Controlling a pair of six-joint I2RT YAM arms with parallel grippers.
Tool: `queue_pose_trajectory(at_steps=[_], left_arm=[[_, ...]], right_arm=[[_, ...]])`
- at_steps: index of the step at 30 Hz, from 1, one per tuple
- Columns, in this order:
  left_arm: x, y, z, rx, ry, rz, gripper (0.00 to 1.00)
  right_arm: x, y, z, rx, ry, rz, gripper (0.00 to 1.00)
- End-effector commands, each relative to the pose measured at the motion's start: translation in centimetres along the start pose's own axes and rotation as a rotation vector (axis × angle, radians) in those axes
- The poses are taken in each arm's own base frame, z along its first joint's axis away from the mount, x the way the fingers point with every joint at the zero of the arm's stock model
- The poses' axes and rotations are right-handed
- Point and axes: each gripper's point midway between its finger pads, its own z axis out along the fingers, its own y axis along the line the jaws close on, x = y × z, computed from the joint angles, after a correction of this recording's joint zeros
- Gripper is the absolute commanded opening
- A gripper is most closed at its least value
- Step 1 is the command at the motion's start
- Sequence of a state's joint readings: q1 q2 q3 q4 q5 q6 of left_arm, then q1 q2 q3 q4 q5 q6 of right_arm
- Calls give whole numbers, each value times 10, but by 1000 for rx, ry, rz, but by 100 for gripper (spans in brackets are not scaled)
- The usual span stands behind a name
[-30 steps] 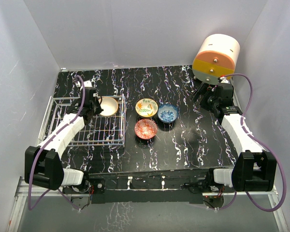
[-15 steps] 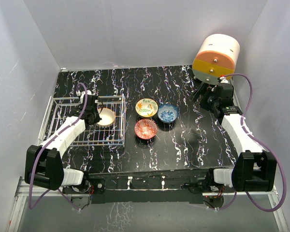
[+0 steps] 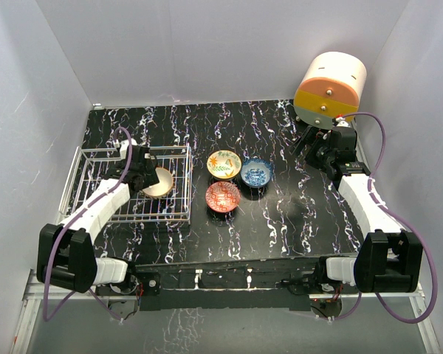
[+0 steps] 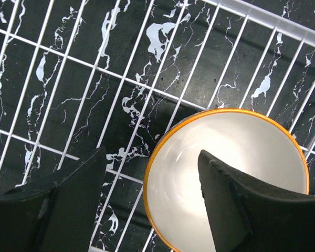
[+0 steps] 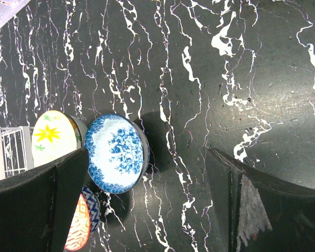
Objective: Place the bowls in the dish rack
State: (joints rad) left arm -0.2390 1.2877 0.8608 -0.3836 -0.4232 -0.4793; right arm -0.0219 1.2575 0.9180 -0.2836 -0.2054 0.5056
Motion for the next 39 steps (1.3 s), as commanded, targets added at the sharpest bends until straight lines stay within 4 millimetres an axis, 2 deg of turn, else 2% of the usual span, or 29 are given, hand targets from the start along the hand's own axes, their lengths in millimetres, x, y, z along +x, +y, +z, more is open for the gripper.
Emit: queue_pose_trajectory(at_steps=[1, 5, 7, 9, 14, 18, 21, 27, 31, 39], left_arm=[[-44, 5, -39, 27, -125, -18, 75], [-59, 1, -67, 110, -163, 31, 75], [-60, -11, -78, 207, -170, 70, 74], [-52, -30, -85, 329, -144, 118, 73], [-17, -59, -79, 458, -51, 247, 69], [-2, -79, -80, 514, -34, 317, 68], [8, -86, -77, 508, -8, 370, 67], [26, -92, -66, 459, 30, 417, 62], [34, -88, -53, 404, 46, 401, 50], [34, -87, -33, 314, 17, 344, 49]], right_arm=[[-14, 8, -6, -34, -65, -16, 96], [-14, 7, -5, -32, -66, -14, 96], [-12, 7, -4, -34, -60, -10, 96], [-11, 7, -2, -34, -56, -7, 96], [-9, 6, -2, -34, -52, -2, 96], [-10, 4, -3, -24, -59, -6, 96], [-11, 4, -3, -21, -61, -7, 96], [-7, 2, 0, -18, -53, -3, 96], [-6, 1, 1, -17, -52, -5, 96], [-2, -2, 4, -18, -41, -7, 96]])
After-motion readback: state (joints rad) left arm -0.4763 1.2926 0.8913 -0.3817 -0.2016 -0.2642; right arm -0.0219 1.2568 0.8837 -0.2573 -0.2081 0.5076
